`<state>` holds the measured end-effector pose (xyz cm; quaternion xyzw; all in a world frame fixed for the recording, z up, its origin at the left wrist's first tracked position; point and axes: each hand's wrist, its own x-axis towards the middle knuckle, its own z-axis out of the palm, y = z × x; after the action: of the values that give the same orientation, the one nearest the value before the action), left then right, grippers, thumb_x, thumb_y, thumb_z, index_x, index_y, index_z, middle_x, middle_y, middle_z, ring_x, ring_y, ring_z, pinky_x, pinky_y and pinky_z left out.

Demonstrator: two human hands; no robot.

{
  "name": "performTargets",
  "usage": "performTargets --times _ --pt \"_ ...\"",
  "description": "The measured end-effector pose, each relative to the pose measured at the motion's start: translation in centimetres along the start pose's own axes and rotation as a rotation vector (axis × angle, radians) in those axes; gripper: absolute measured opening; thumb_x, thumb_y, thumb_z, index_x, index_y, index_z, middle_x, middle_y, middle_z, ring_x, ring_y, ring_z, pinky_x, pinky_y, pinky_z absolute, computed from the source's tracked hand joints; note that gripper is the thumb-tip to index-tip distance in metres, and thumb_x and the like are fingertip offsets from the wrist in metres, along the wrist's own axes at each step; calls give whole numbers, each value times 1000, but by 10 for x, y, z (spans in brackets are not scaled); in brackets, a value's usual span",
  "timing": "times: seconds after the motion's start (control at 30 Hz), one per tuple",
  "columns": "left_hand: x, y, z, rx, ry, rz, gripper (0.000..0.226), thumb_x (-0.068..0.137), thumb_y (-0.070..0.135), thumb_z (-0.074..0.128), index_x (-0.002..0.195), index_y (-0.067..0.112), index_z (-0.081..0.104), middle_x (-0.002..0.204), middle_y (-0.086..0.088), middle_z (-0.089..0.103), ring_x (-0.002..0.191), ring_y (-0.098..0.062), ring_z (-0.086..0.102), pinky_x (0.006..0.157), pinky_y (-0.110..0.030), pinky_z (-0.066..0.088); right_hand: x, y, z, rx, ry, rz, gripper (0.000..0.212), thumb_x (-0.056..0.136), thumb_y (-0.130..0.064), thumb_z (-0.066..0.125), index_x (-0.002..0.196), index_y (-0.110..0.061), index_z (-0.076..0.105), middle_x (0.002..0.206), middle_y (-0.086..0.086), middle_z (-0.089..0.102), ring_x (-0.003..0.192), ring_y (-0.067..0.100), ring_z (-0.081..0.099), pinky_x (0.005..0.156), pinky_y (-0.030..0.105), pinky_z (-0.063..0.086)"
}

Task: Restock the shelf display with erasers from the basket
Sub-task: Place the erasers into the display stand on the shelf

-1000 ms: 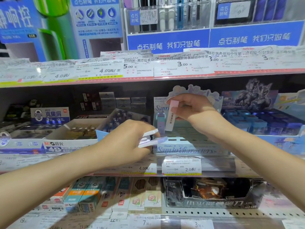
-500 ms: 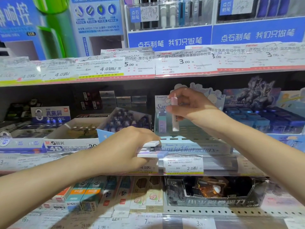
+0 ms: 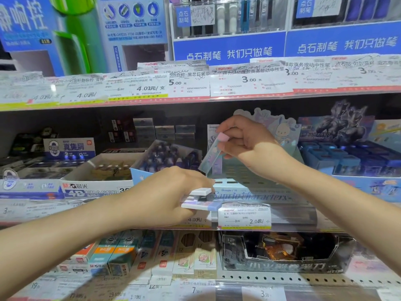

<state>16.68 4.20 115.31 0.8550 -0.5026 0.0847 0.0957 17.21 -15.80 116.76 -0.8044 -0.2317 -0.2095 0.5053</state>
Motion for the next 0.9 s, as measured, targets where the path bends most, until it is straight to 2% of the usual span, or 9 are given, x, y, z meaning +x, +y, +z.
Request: performTargets --times 0.1,0.17,0.23,0.37,0.43,0.5,0.6,0.7,0.9 --pt "-1 -2 -1 -7 -24 -52 33 76 27 51 107 21 62 109 2 67 100 -14 62 80 -31 48 1 -1 -3 -80 -1 -55 31 86 0 55 85 -31 53 89 -9 63 81 6 63 73 18 53" --pt "-2 -2 -1 -29 -22 -101 47 72 44 41 115 31 54 114 7 66 103 -12 62 85 -34 52 1 -1 -5 -154 -16 -75 30 86 0 56 85 -31 54 93 -5 63 81 10 63 77 22 53" --pt "-1 -3 -1 -36 -26 -112 53 69 48 37 119 35 49 115 9 65 104 -11 62 87 -36 53 0 1 -4 -215 -21 -80 28 85 -1 57 88 -29 55 95 -2 63 83 17 65 82 24 52" --pt "0 -1 -1 -41 -24 -127 53 69 49 37 117 34 53 115 10 65 104 -10 61 87 -37 52 -2 6 -4 -338 -22 -134 22 84 -7 62 96 -25 63 87 -15 62 77 -8 57 73 4 44" --pt "1 1 -2 -33 -26 -133 53 69 50 36 116 34 54 114 10 65 103 -10 62 87 -37 53 -2 8 -7 -390 -20 -147 22 83 -10 64 97 -27 64 88 -16 63 77 -12 54 67 1 39" --pt "2 2 -3 -35 -25 -141 53 69 50 37 116 31 55 113 9 65 102 -10 62 87 -37 52 -2 11 -8 -418 -19 -166 22 81 -12 66 96 -28 65 95 -8 67 83 -4 57 69 3 41" --pt "3 3 -4 -33 -28 -143 53 69 50 36 114 31 57 112 9 66 101 -11 62 86 -38 53 -4 15 -6 -384 -37 -238 16 80 -12 66 95 -17 71 106 0 65 98 4 57 84 5 40" --pt "3 4 -4 -50 -26 -141 54 68 50 36 113 30 58 110 7 67 100 -13 63 86 -38 53 -5 15 -4 -316 -47 -142 24 80 -15 52 95 -20 71 113 -5 59 111 4 51 99 12 34" --pt "2 5 -5 -81 -10 -146 47 70 45 41 109 28 61 105 5 70 96 -14 64 84 -38 53 -7 13 1 -287 -125 -52 42 70 -10 36 94 -24 67 112 -6 54 111 8 48 93 2 30"
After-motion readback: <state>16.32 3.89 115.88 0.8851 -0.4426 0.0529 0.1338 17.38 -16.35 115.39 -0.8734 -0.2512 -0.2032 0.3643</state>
